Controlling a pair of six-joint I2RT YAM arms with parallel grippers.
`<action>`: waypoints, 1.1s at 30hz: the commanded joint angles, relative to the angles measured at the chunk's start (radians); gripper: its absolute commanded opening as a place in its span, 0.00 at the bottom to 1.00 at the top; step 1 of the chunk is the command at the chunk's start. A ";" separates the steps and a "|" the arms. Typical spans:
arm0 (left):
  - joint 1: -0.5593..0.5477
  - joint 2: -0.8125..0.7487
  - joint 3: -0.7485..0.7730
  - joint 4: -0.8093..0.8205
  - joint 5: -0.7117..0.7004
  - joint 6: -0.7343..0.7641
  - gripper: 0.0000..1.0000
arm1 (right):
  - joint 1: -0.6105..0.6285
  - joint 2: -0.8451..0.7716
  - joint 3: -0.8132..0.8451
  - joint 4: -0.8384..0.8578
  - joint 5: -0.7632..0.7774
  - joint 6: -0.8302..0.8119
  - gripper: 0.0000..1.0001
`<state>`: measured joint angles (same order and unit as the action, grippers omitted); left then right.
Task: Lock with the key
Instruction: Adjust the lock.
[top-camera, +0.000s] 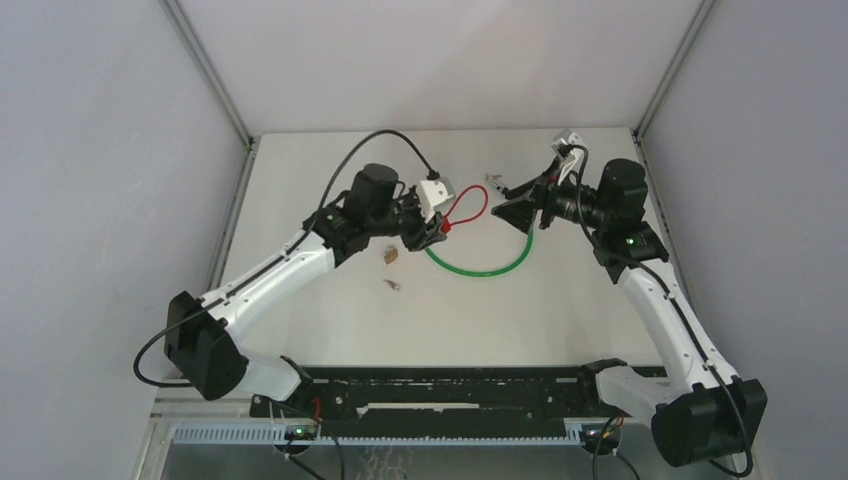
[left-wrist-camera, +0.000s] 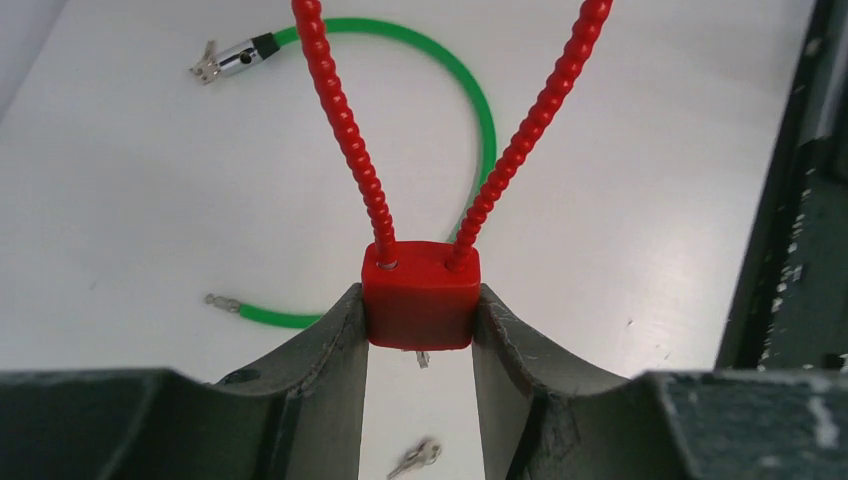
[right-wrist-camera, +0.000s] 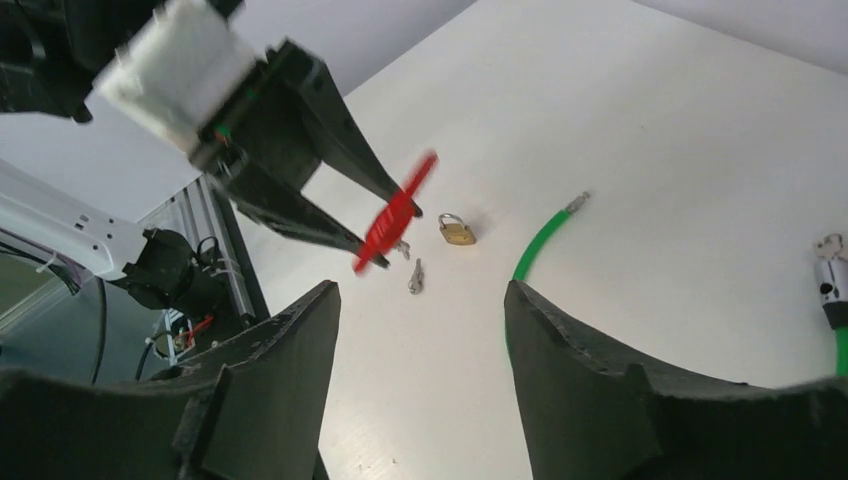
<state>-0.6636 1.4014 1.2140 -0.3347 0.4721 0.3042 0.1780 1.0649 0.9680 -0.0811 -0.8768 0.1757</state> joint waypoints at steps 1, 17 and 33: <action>-0.091 -0.060 0.054 -0.030 -0.241 0.169 0.00 | 0.003 -0.003 0.120 -0.051 0.011 0.029 0.71; -0.295 -0.022 0.086 -0.123 -0.498 0.457 0.00 | 0.126 0.251 0.259 -0.293 -0.077 -0.018 0.77; -0.323 -0.025 0.039 -0.099 -0.585 0.523 0.00 | 0.201 0.376 0.259 -0.348 -0.131 -0.039 0.55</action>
<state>-0.9756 1.3895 1.2388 -0.4839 -0.0807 0.7967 0.3664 1.4357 1.1851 -0.4316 -0.9806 0.1581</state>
